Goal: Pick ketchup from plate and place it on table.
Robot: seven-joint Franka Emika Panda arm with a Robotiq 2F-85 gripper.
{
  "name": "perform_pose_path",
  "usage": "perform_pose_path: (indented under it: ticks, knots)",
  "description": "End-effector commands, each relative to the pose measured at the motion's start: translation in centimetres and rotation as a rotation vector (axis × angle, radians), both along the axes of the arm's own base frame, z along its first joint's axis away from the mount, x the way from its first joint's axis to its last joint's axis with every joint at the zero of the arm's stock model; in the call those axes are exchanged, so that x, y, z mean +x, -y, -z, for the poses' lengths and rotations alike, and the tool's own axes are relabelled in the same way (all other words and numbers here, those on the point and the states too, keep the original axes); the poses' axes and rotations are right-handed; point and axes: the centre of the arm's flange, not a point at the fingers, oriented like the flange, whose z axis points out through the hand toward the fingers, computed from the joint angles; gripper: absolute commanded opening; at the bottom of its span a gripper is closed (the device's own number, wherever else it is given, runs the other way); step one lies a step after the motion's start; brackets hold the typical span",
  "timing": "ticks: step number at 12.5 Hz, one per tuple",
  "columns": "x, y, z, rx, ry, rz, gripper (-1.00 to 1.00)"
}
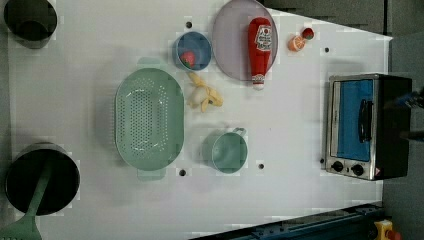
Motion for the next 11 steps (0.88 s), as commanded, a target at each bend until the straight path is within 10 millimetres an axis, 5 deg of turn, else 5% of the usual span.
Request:
perform_pose_path:
  ticks: [1, 11]
  knots:
    - [3.2, -2.8, 6.5, 0.011, -0.061, -0.049, 1.00]
    - [11.3, -4.9, 22.1, 0.088, 0.016, -0.590, 1.00]
